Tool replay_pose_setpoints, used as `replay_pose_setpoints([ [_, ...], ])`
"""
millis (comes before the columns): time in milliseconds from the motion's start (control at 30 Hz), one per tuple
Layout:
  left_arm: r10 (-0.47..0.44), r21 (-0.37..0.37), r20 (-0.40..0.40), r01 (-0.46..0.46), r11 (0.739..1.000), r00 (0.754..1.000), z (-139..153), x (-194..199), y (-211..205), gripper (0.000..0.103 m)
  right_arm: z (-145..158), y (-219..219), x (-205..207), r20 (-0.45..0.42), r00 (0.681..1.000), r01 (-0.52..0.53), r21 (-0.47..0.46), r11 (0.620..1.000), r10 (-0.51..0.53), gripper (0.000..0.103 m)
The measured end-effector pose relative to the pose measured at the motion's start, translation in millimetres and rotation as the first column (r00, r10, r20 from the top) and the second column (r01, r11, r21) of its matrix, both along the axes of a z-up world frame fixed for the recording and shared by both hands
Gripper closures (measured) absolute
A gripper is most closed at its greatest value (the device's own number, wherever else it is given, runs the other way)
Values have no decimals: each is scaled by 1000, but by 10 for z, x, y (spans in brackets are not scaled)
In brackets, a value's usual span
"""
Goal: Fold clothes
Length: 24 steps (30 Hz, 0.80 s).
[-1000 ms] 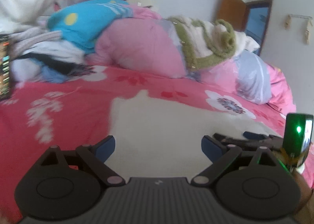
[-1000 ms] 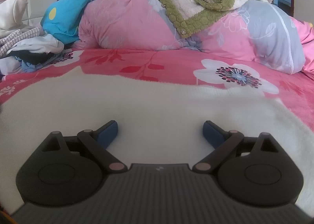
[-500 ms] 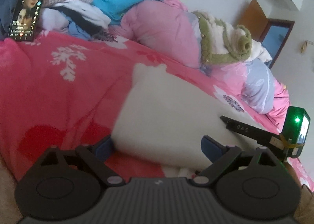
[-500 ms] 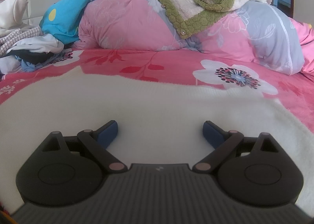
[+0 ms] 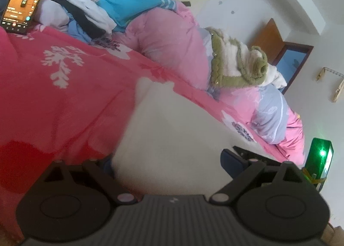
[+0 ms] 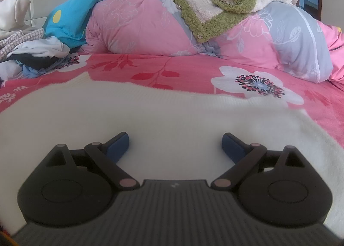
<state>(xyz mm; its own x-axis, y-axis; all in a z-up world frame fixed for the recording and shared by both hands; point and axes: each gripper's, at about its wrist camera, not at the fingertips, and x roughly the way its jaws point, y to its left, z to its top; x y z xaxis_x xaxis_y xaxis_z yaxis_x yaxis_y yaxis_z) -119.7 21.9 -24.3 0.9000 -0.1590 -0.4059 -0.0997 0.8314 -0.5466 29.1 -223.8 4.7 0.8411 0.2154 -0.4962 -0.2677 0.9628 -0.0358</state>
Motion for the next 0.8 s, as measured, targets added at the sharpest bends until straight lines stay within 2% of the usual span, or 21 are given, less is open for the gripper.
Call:
replay_pose_setpoints([
  [367, -35, -42, 53, 37, 998, 998, -10, 79, -38, 4, -1, 0, -2, -2, 1000, 0, 2, 1000, 0, 9],
  [567, -6, -74, 62, 10, 997, 998, -4, 345, -26, 5, 6, -2, 2, -4, 1000, 0, 3, 1000, 0, 9],
  [633, 14, -82, 55, -9, 997, 998, -8, 461, -20, 7, 8, -2, 4, -5, 1000, -1, 5, 1000, 1, 9],
  [700, 34, -71, 35, -31, 997, 999, 4, 571, -25, 19, 8, -6, 6, -6, 1000, -1, 8, 1000, 1, 9],
  [767, 39, -70, 19, -38, 997, 999, 19, 661, -12, 26, 5, -17, 11, -8, 1000, -2, 13, 1000, 2, 8],
  [800, 37, -77, 19, -35, 996, 999, 30, 687, 5, 33, 6, -23, 11, -11, 1000, -3, 17, 1000, 3, 8],
])
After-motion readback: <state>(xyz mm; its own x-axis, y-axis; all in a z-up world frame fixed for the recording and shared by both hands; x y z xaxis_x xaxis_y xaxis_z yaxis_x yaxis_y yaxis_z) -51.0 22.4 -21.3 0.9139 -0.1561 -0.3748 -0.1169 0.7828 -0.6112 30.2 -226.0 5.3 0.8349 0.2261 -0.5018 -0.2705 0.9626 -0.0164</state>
